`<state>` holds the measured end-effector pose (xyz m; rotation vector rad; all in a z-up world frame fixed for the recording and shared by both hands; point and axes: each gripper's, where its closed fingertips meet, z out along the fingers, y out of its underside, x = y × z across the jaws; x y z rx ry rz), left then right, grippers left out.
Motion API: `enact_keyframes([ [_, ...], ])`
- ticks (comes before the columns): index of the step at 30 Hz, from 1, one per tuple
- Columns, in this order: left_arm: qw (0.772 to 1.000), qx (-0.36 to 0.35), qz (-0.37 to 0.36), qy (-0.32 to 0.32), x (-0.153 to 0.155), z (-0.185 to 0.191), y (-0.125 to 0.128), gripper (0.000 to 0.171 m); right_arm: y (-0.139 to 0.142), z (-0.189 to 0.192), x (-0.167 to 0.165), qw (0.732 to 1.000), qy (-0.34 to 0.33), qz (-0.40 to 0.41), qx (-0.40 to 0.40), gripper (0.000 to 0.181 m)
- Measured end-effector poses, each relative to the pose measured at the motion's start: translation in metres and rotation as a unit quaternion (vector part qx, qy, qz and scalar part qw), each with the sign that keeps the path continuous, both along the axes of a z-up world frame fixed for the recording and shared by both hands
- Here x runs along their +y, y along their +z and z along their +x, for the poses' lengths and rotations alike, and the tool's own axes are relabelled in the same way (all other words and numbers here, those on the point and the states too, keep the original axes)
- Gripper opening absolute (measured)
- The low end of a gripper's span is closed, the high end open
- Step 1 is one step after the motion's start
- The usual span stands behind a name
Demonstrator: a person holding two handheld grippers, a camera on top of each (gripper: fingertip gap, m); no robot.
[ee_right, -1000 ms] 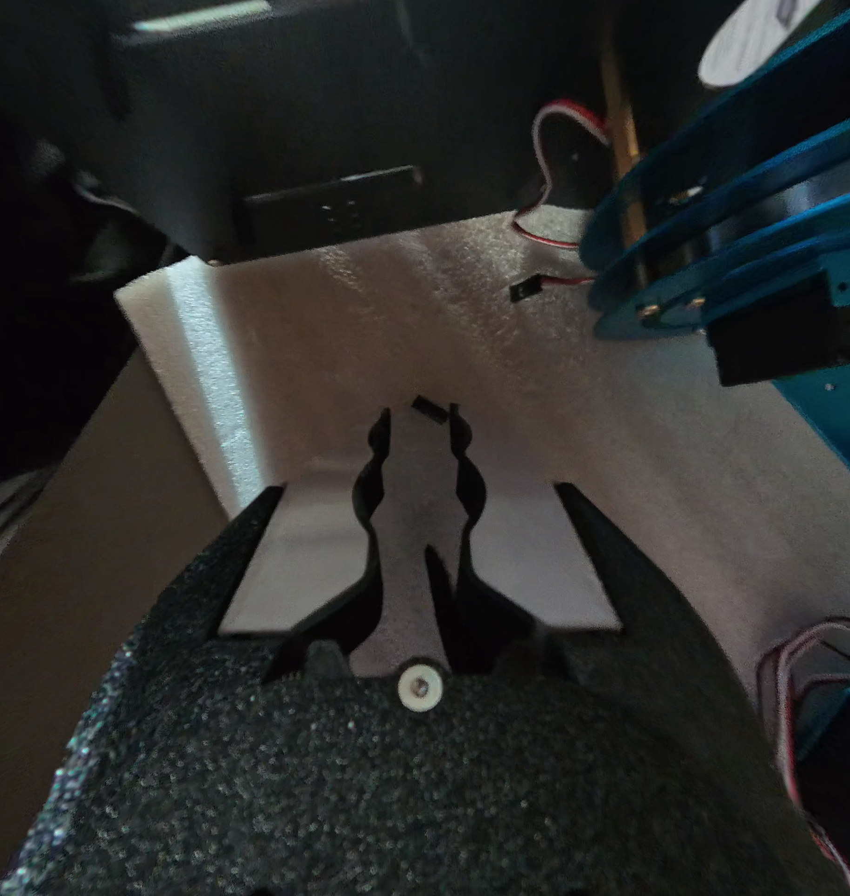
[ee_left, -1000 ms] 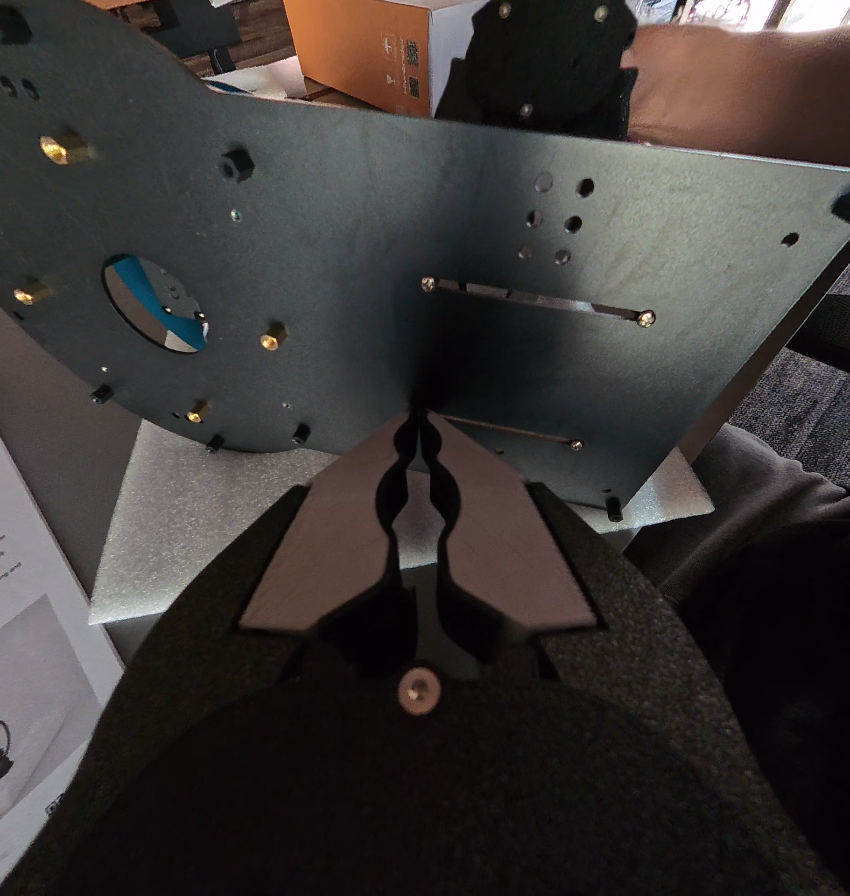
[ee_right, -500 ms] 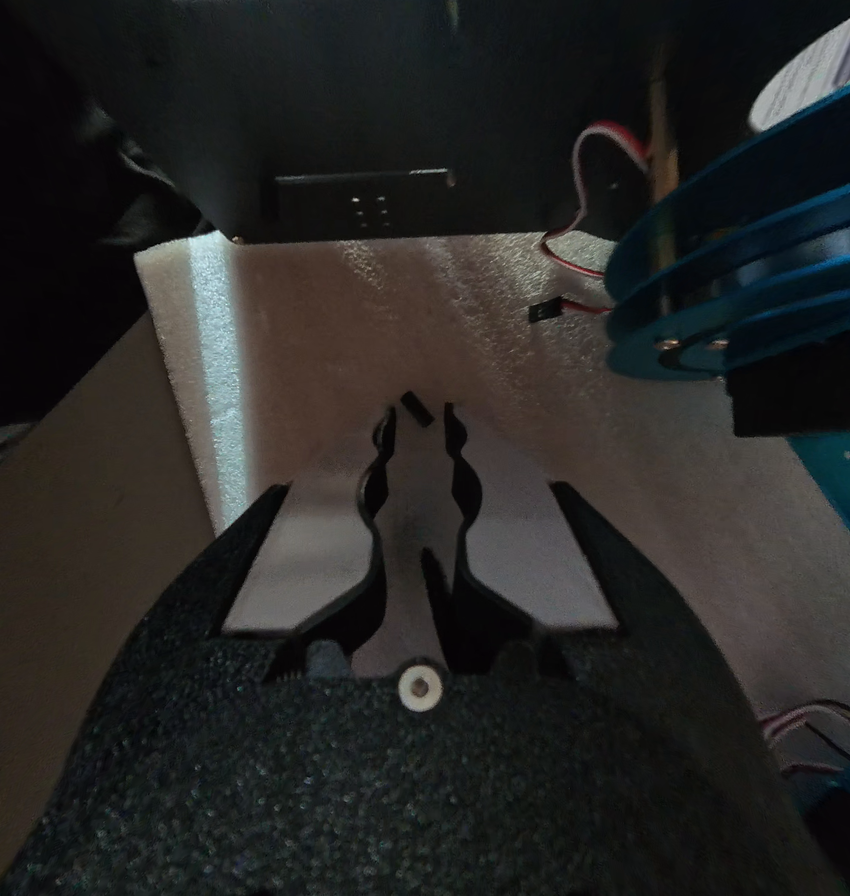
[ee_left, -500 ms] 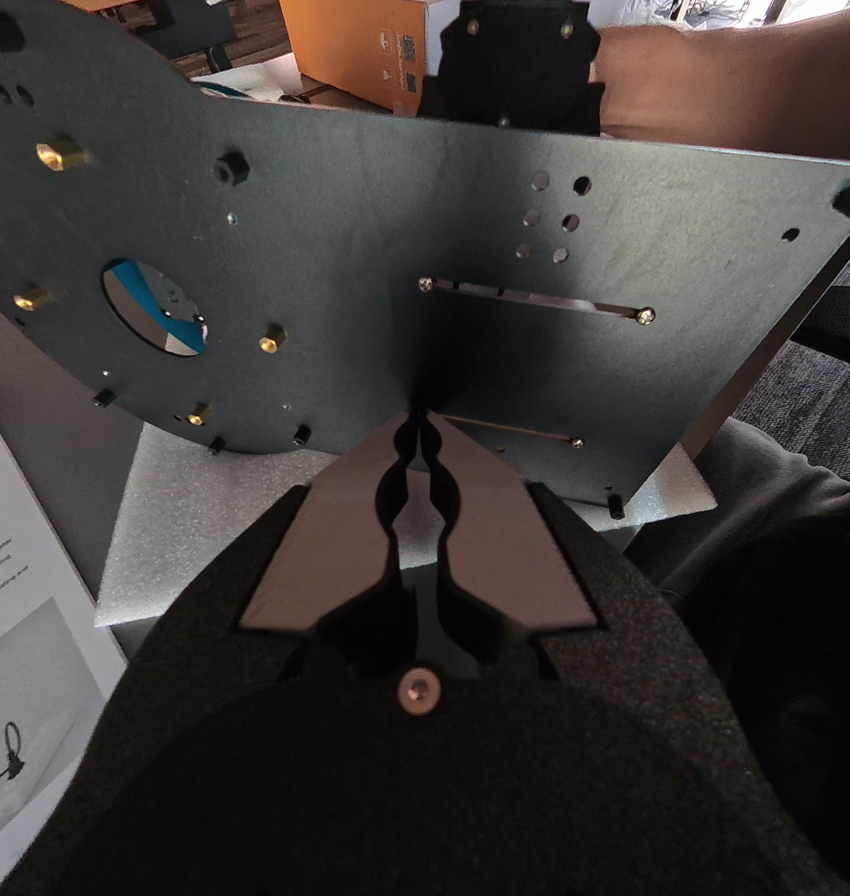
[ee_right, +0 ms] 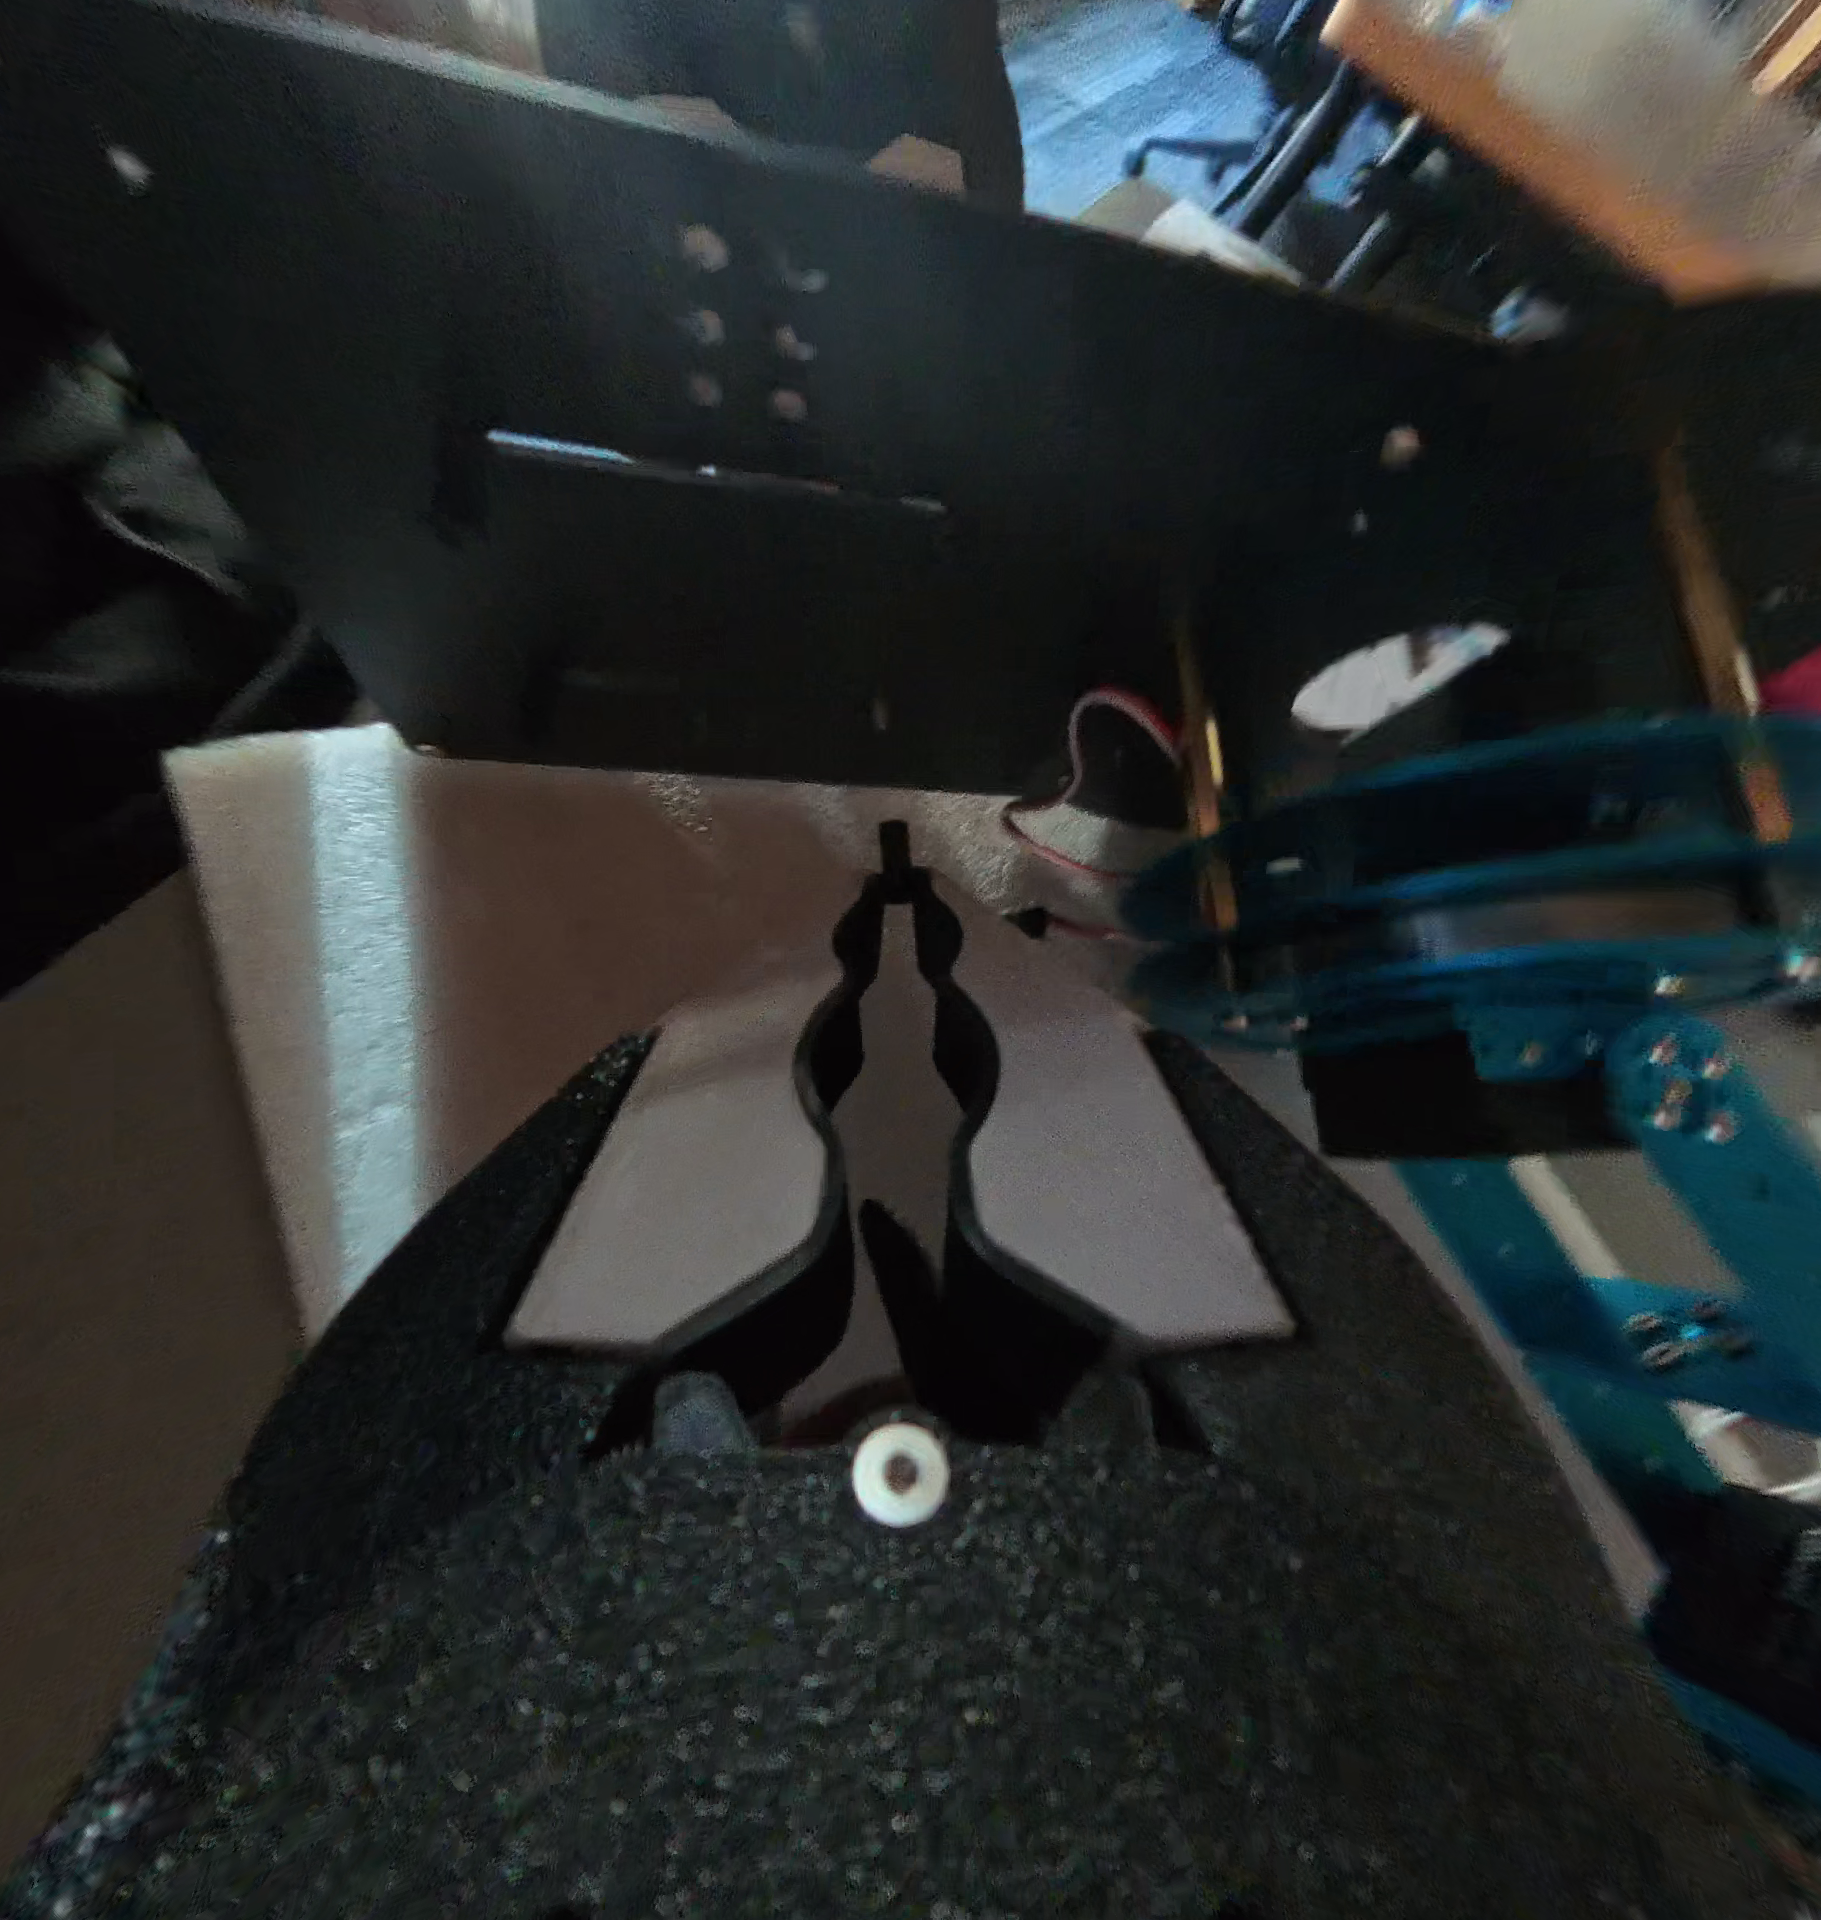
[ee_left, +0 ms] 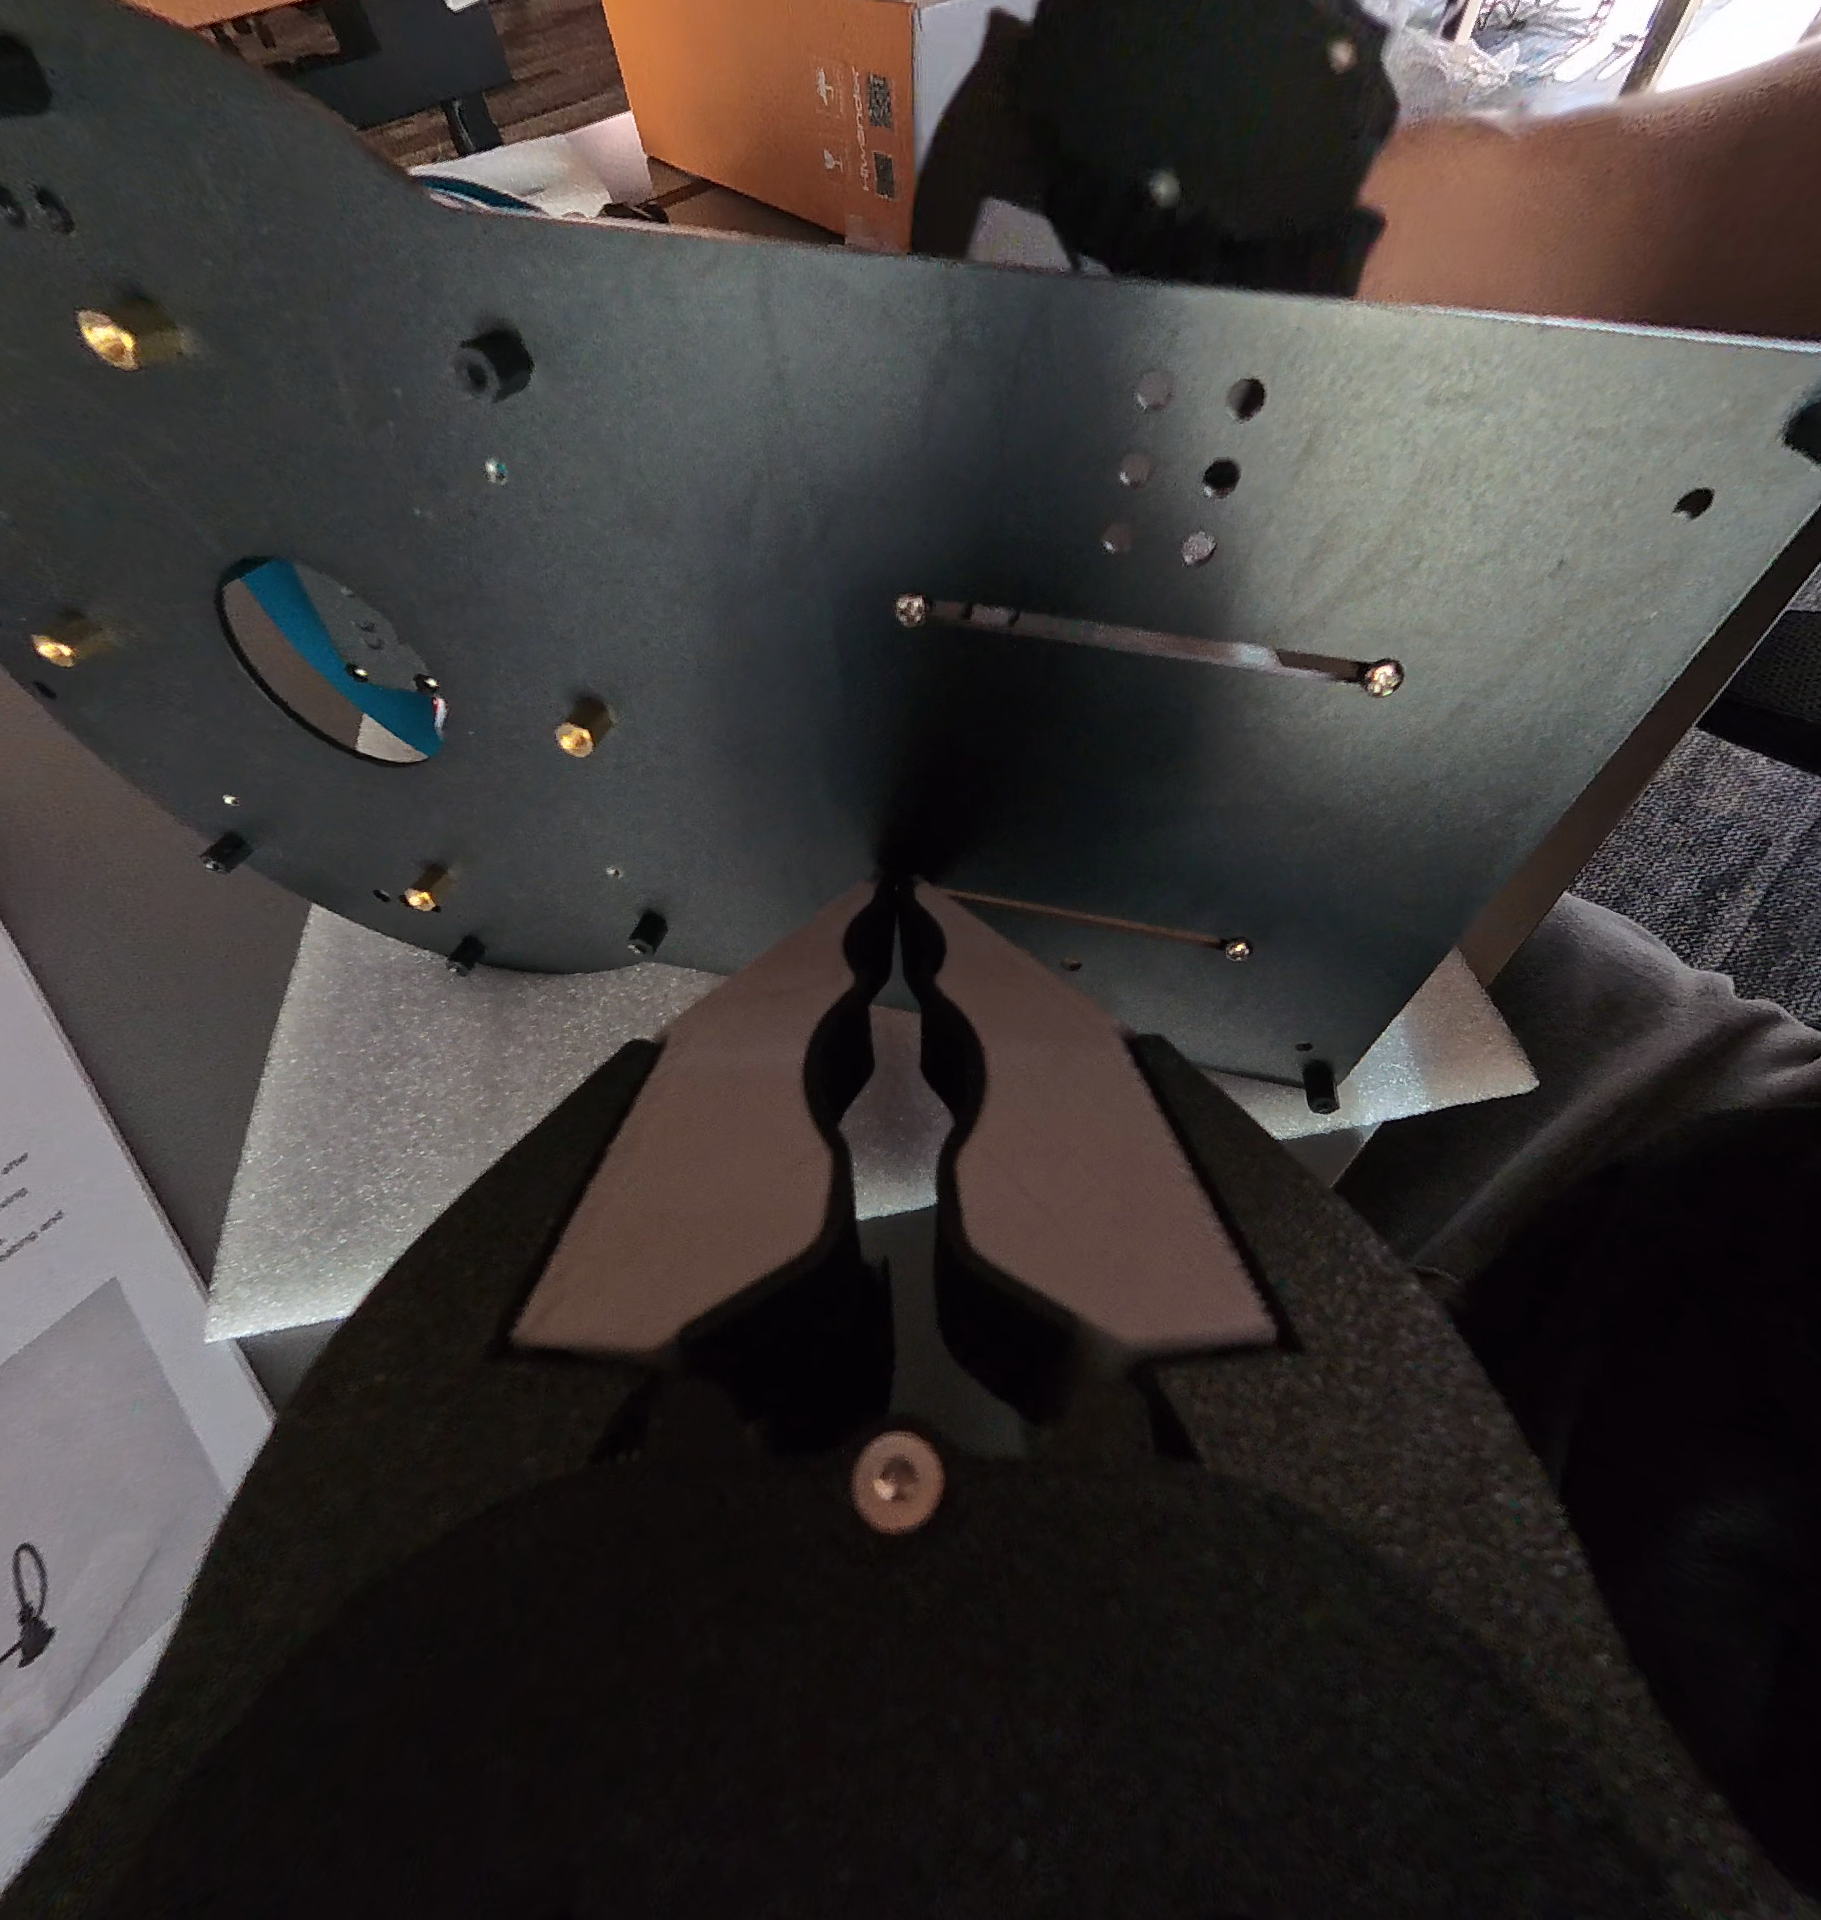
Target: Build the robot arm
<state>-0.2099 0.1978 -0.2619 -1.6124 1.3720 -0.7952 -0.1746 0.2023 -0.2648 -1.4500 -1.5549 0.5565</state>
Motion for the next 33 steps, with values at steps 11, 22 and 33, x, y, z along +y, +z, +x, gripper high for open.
enact_keyframes([
  [11, 1.000, -0.012, -0.015, 0.000, 0.000, 0.000, 0.000, 0.000, -0.001, -0.023, -0.001, 0.997, -0.027, 0.077, -0.017, 0.004],
  [22, 1.000, -0.015, -0.021, 0.001, 0.000, 0.000, 0.001, 0.000, -0.004, -0.026, 0.003, 0.990, -0.039, 0.133, -0.034, 0.004],
  [33, 1.000, -0.014, -0.020, 0.002, 0.000, 0.000, 0.001, 0.000, -0.002, -0.027, 0.002, 0.992, -0.042, 0.118, -0.027, 0.005],
])
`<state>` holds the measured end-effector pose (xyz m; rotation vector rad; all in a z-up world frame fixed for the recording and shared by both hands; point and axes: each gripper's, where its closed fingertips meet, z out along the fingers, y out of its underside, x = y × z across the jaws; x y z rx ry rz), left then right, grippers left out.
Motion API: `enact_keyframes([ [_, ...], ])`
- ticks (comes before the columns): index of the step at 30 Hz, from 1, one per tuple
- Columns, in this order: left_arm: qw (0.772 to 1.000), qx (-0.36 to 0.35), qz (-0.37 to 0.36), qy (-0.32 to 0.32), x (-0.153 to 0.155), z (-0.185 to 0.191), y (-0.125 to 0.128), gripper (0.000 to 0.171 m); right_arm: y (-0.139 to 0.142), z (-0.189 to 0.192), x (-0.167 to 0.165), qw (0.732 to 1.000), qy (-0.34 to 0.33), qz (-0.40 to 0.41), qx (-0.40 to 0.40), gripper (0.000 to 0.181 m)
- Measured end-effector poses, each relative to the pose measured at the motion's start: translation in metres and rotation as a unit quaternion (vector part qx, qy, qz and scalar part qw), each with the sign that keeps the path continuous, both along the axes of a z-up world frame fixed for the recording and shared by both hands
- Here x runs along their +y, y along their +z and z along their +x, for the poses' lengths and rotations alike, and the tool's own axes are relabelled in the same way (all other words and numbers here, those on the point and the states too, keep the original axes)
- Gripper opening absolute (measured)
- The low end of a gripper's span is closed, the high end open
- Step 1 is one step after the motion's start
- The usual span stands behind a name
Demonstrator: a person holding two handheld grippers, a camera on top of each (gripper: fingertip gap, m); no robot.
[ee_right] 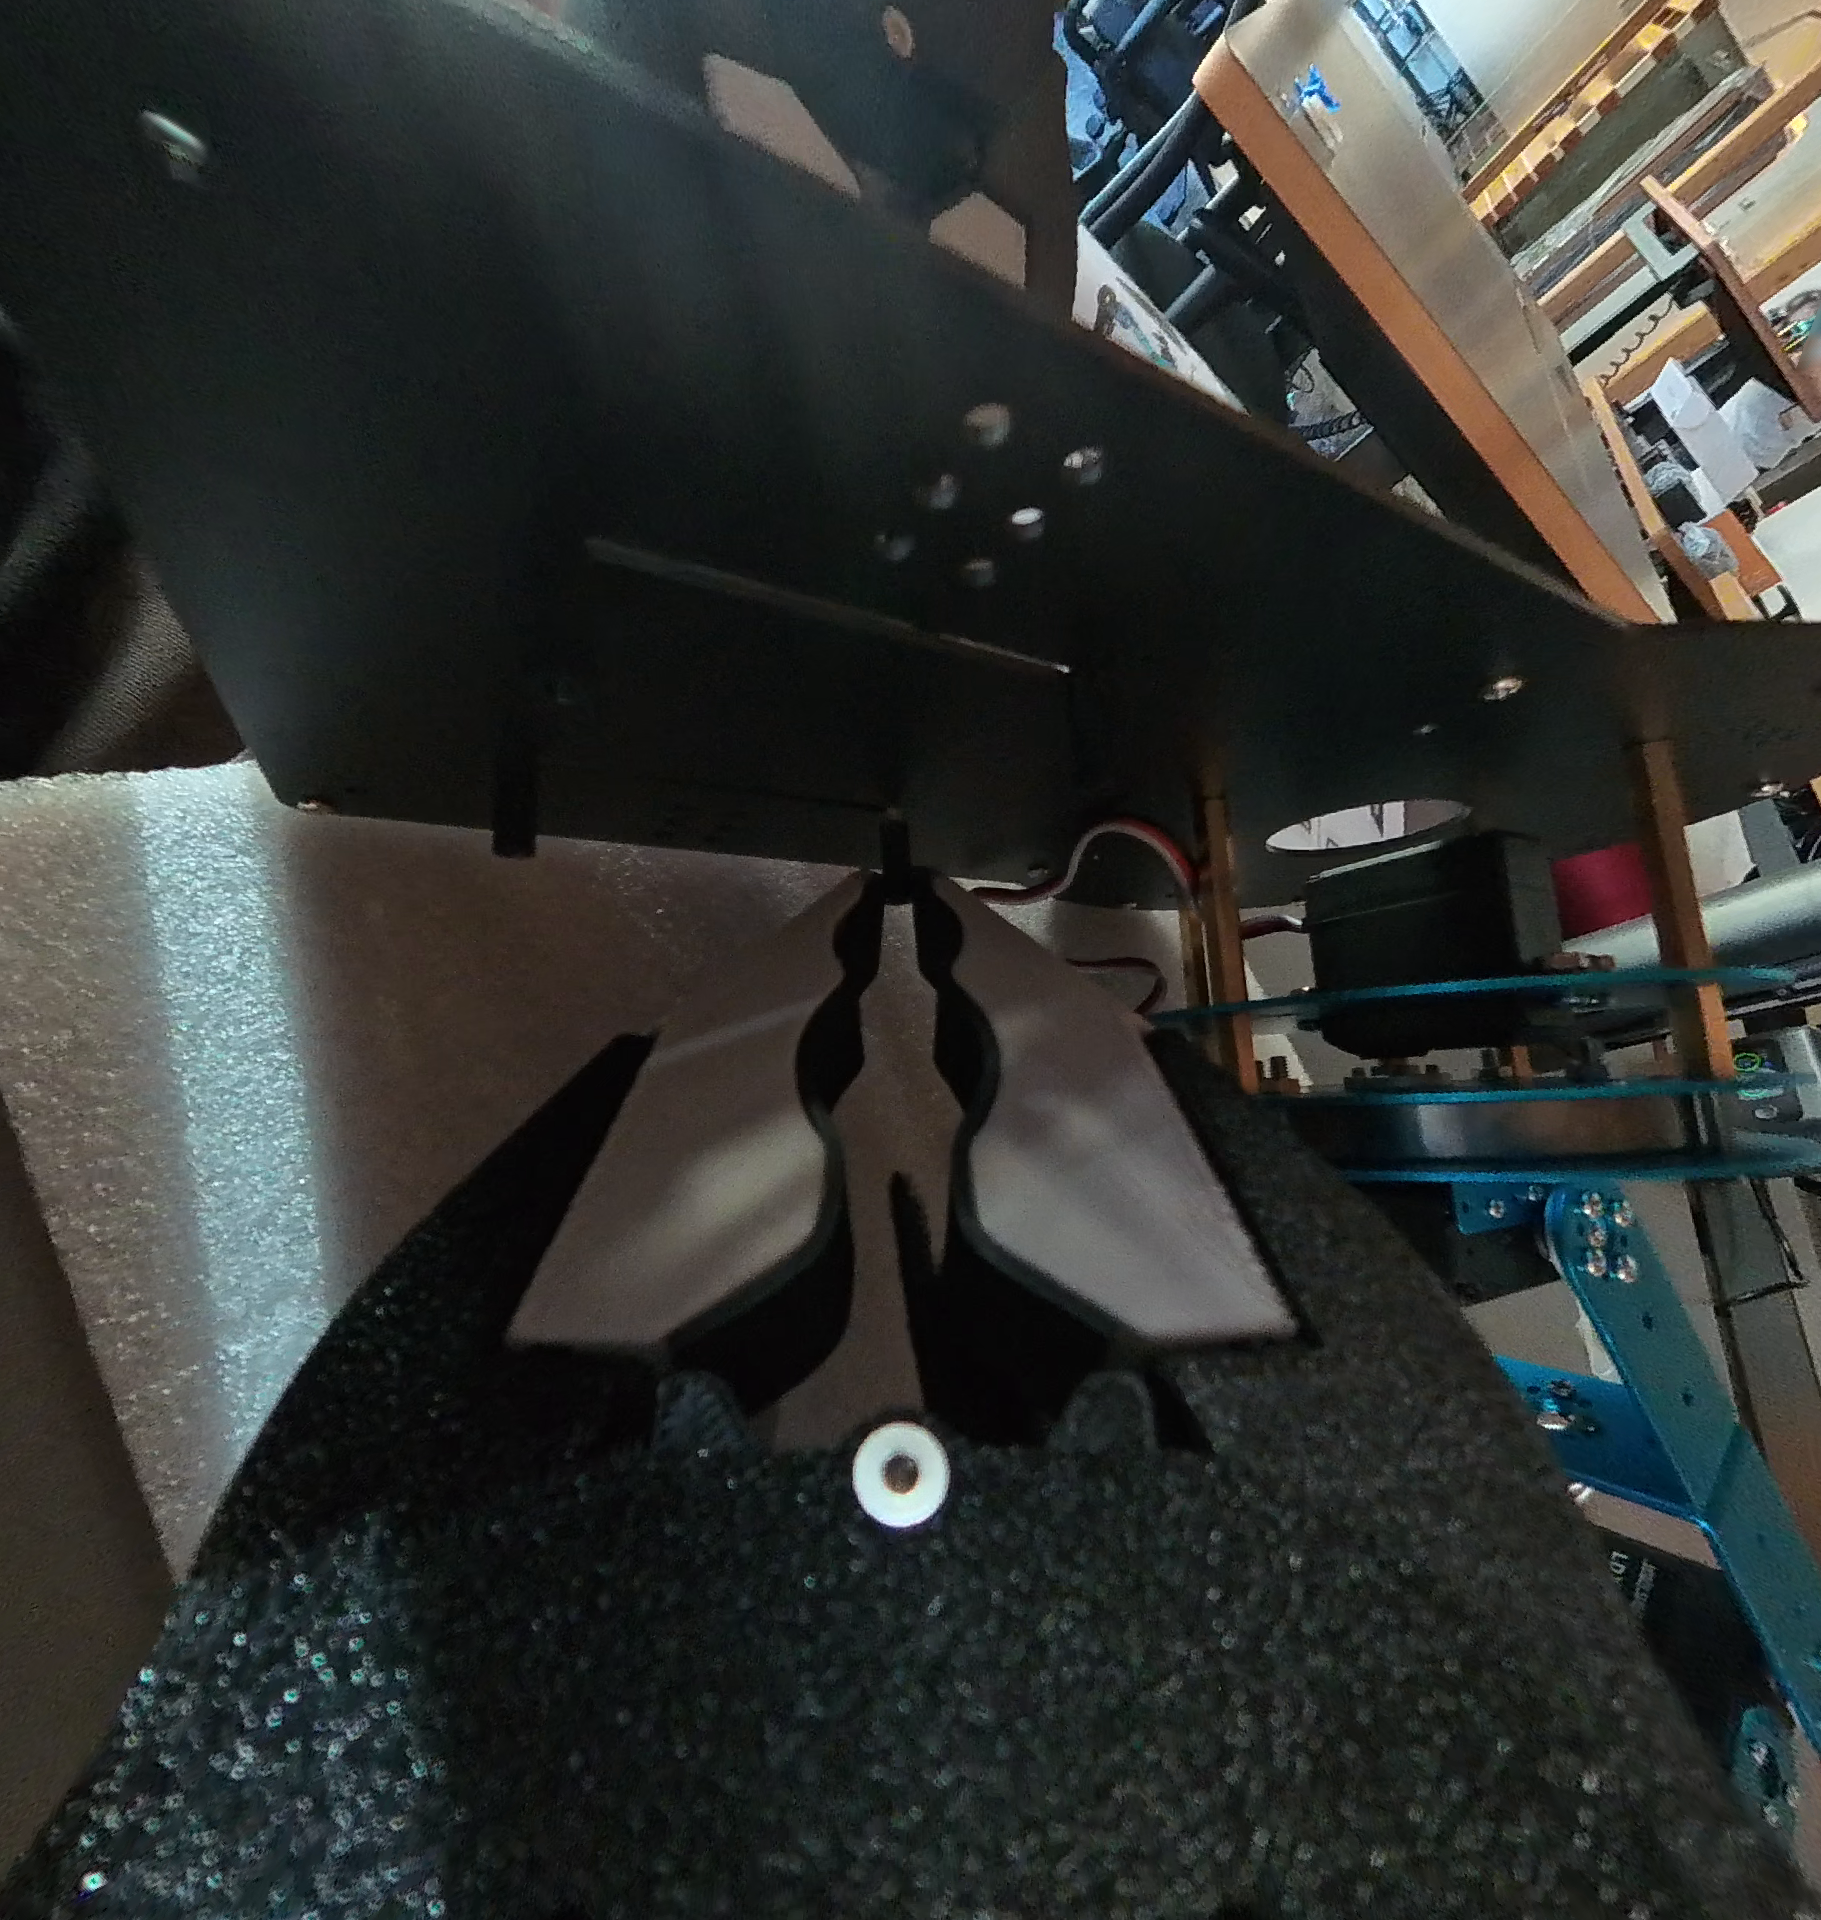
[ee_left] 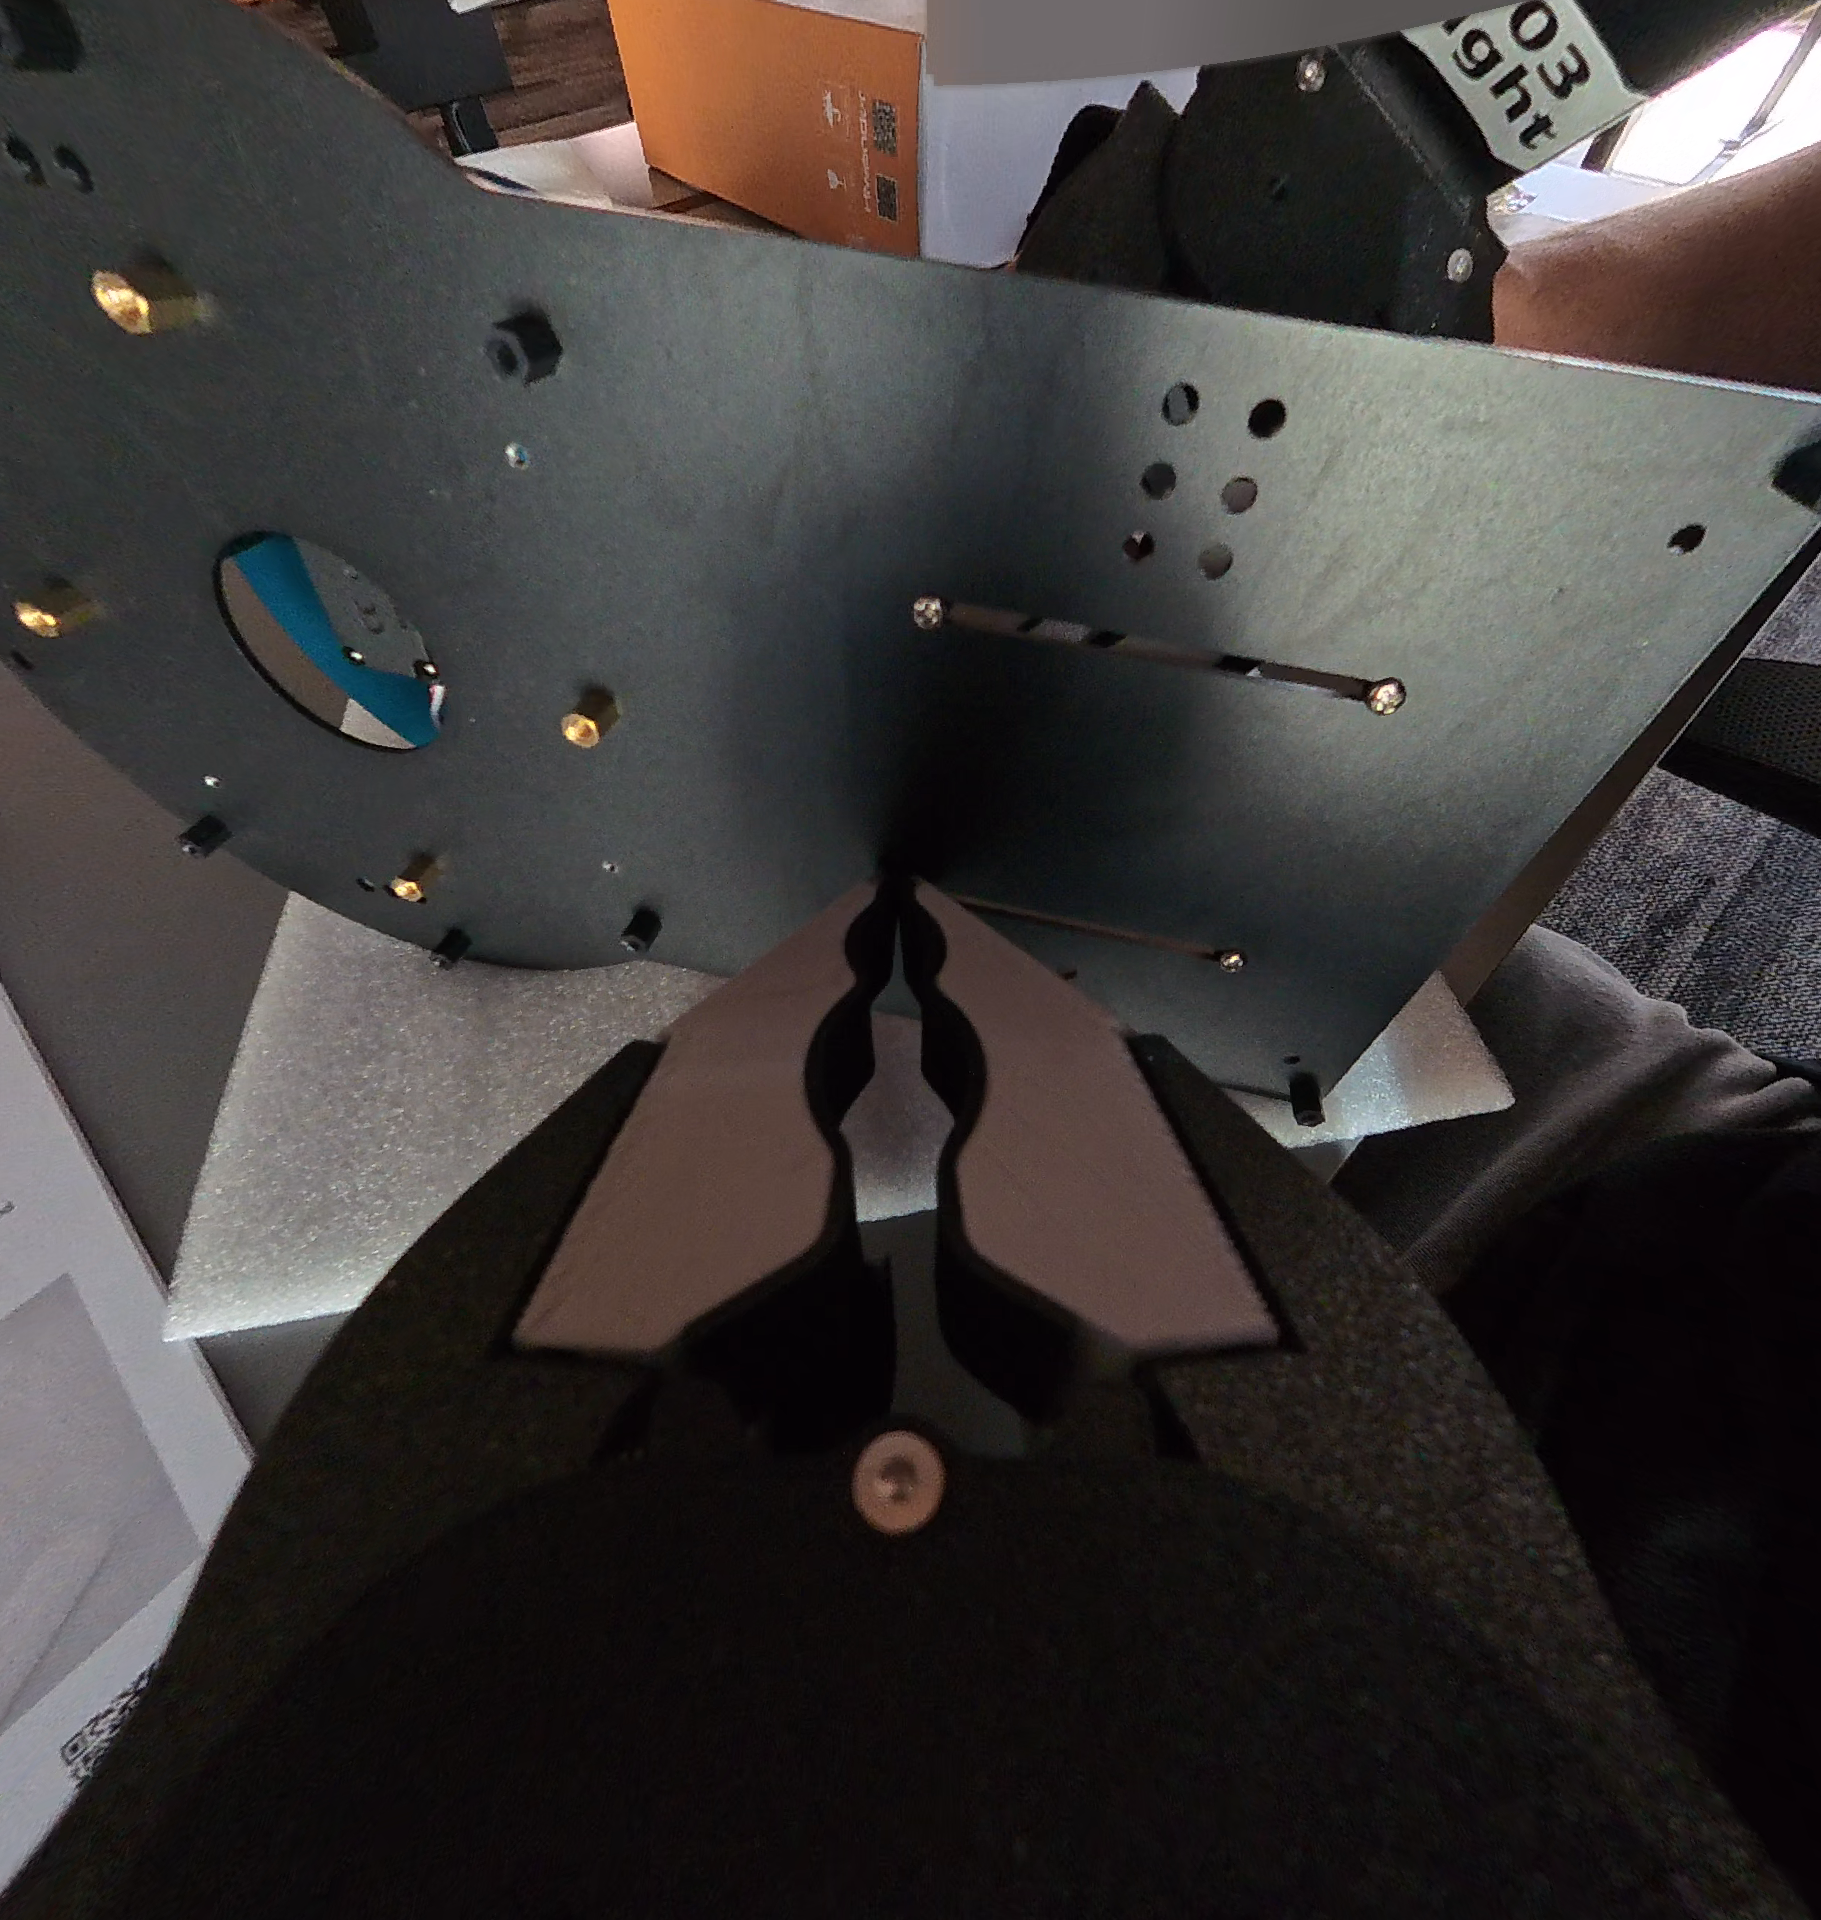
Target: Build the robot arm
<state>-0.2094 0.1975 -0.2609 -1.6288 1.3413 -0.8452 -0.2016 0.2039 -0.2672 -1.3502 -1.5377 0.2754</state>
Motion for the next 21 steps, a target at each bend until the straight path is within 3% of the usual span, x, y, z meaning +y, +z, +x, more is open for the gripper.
enact_keyframes([
  [3, 1.000, -0.003, -0.003, 0.000, -0.0002, 0.0001, 0.0006, 0.000, -0.0010, -0.0004, -0.0010, 0.999, 0.003, -0.038, -0.001, 0.005],
  [10, 1.000, -0.007, 0.002, 0.003, -0.0005, 0.0003, 0.0009, 0.000, -0.0007, -0.0008, -0.0026, 0.975, 0.023, -0.217, 0.036, 0.004],
  [15, 1.000, -0.009, 0.005, 0.002, -0.0008, 0.0006, 0.0011, 0.000, -0.0024, -0.0013, -0.0045, 0.931, 0.022, -0.359, 0.063, 0.004],
  [21, 1.000, -0.017, 0.000, 0.004, -0.0006, 0.0005, 0.0012, 0.000, -0.0028, -0.0016, -0.0052, 0.898, 0.019, -0.432, 0.080, 0.004],
])
